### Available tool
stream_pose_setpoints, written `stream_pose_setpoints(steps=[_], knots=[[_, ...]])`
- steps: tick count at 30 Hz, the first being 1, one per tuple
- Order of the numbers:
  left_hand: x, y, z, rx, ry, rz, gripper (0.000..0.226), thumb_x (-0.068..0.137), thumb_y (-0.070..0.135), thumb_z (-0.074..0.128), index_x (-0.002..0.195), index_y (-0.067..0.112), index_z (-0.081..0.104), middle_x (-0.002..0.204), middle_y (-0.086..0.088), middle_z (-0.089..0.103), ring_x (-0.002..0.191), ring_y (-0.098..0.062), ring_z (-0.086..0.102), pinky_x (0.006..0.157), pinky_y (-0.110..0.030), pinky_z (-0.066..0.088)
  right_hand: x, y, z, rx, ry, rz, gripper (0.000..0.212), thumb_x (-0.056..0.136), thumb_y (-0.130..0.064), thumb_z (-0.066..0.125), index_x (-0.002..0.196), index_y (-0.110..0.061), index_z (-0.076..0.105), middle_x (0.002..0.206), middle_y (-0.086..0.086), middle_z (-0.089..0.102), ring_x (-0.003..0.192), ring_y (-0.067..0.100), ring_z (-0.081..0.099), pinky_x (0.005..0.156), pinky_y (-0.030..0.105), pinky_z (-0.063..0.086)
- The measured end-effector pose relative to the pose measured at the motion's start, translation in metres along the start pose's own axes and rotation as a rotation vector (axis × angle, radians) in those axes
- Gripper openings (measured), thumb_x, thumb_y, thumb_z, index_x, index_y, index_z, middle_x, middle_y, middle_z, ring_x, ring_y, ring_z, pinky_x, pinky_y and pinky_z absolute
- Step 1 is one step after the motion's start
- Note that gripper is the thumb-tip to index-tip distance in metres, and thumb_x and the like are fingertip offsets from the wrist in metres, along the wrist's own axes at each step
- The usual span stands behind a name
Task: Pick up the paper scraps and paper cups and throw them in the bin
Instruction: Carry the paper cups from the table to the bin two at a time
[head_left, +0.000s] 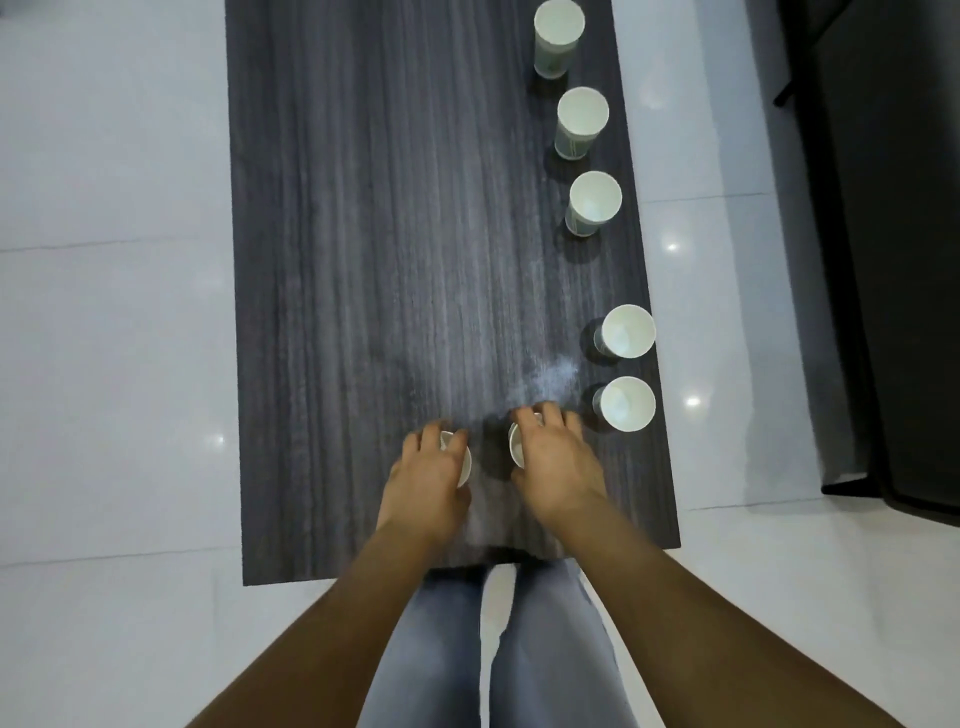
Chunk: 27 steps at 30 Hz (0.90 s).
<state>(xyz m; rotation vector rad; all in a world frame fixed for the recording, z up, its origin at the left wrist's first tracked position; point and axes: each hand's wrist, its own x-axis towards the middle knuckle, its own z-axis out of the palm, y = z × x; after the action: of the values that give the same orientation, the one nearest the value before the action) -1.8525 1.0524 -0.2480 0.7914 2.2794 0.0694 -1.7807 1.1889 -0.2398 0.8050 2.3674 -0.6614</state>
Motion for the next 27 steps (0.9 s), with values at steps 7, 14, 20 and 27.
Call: stream_pose_setpoints(steps=[7, 14, 20, 27], knots=[[-0.071, -0.003, -0.047, -0.195, 0.126, -0.127, 0.064, 0.084, 0.028, 0.064, 0.141, 0.026, 0.036, 0.141, 0.0, 0.037, 0.129, -0.022, 0.033, 0.099, -0.037, 0.043, -0.048, -0.048, -0.045, -0.085, -0.026, -0.2, 0.044, 0.086, -0.011, 0.061, 0.126, -0.019, 0.044, 0.131, 0.002, 0.041, 0.123, 0.025, 0.035, 0.087, 0.036, 0.047], [-0.172, -0.002, -0.076, -0.338, 0.321, -0.337, 0.065, 0.083, 0.028, 0.066, 0.141, 0.023, 0.039, 0.14, -0.001, 0.04, 0.128, -0.022, 0.037, 0.098, -0.035, 0.044, -0.116, -0.097, -0.074, -0.182, -0.084, -0.399, 0.054, 0.084, -0.014, 0.066, 0.132, -0.021, 0.041, 0.134, 0.002, 0.039, 0.125, 0.025, 0.034, 0.088, 0.038, 0.047], [-0.265, -0.019, -0.09, -0.467, 0.482, -0.556, 0.064, 0.081, 0.029, 0.067, 0.139, 0.024, 0.04, 0.136, 0.0, 0.043, 0.124, -0.021, 0.039, 0.095, -0.035, 0.045, -0.171, -0.171, -0.083, -0.303, -0.131, -0.607, 0.054, 0.086, -0.022, 0.066, 0.134, -0.021, 0.041, 0.135, 0.003, 0.038, 0.127, 0.026, 0.032, 0.088, 0.039, 0.046], [-0.354, -0.08, -0.077, -0.576, 0.573, -0.789, 0.065, 0.079, 0.026, 0.066, 0.139, 0.026, 0.04, 0.134, 0.0, 0.043, 0.123, -0.022, 0.039, 0.086, -0.033, 0.044, -0.224, -0.263, -0.041, -0.487, -0.174, -0.871, 0.052, 0.086, -0.019, 0.063, 0.133, -0.019, 0.041, 0.131, 0.006, 0.042, 0.122, 0.027, 0.036, 0.088, 0.037, 0.045]])
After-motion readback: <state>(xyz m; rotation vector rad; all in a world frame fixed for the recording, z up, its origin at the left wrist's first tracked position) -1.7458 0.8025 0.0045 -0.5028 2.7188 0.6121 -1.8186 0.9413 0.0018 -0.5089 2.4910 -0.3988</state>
